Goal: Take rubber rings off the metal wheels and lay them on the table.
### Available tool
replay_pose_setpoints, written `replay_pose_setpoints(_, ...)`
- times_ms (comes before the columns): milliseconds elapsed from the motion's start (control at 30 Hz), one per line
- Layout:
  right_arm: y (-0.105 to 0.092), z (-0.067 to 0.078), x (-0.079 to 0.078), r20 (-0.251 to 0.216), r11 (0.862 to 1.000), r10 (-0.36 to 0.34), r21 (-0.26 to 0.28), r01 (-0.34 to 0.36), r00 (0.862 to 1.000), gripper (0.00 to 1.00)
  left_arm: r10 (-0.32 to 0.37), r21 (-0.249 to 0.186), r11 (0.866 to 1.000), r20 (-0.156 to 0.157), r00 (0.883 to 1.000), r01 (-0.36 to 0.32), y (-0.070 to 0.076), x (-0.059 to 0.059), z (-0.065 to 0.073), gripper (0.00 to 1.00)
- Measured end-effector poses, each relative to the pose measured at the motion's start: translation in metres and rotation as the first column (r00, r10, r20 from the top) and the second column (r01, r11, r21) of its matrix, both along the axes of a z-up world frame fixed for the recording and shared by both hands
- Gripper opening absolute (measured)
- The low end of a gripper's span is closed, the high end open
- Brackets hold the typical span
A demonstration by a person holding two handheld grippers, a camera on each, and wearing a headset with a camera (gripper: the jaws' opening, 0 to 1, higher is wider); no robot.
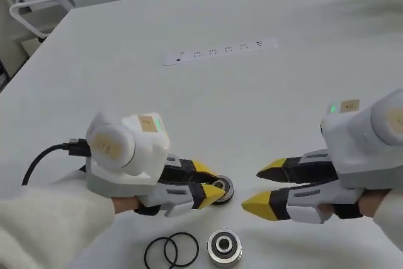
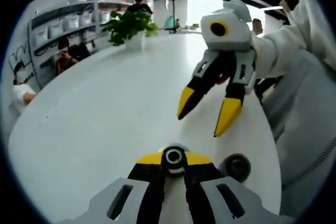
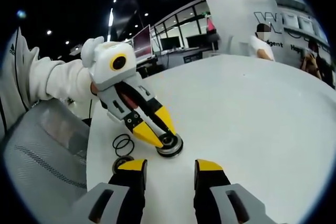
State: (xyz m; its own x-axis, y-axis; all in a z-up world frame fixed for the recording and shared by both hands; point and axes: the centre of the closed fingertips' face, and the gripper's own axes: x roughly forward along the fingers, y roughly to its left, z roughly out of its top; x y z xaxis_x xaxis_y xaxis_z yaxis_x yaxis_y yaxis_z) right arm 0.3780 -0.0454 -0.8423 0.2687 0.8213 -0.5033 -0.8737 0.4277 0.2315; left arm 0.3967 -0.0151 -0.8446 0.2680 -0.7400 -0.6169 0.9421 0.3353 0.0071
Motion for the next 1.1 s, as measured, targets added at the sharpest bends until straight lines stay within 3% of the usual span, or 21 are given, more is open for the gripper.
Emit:
replay_pose_setpoints(200,0.009,-0.010,0.001,0.034,0.999,0.041,-0.037,-0.040,0.999,0.29,-0.003,-0.012,1.000,-0.008,1.000,0.003,-0.001,-0.001,0.000,0.14)
replay_pose_setpoints(267,0.014,-0.012,0.002,0.074,0.996,0.072,-0.057,-0.068,0.995,0.27,-0.013,-0.013,1.000,-0.009,1.000,0.013,-0.002,-0.003,0.000,0.14)
replay_pose_setpoints(400,0.024,-0.014,0.002,0.096,0.993,0.109,-0.058,-0.104,0.989,0.25,-0.021,-0.018,1.000,-0.011,1.000,0.021,-0.003,-0.005,0.000,0.14)
replay_pose_setpoints(500,0.029,-0.020,0.004,0.135,0.987,0.144,-0.097,-0.132,0.980,0.26,-0.029,-0.021,0.999,-0.013,0.999,0.029,-0.005,-0.007,-0.001,0.14)
replay_pose_setpoints(633,0.034,-0.018,0.003,0.164,0.983,0.170,-0.093,-0.156,0.972,0.25,-0.032,-0.023,0.999,-0.011,0.999,0.032,-0.005,-0.008,-0.002,0.14)
replay_pose_setpoints(767,0.032,-0.019,0.002,0.170,0.980,0.184,-0.101,-0.169,0.968,0.21,-0.033,-0.026,0.999,-0.008,0.999,0.033,-0.006,-0.007,-0.002,0.14)
replay_pose_setpoints(1100,0.029,-0.020,0.002,0.142,0.984,0.162,-0.102,-0.149,0.977,0.20,-0.030,-0.035,0.999,-0.004,1.000,0.030,-0.007,-0.007,-0.003,0.14)
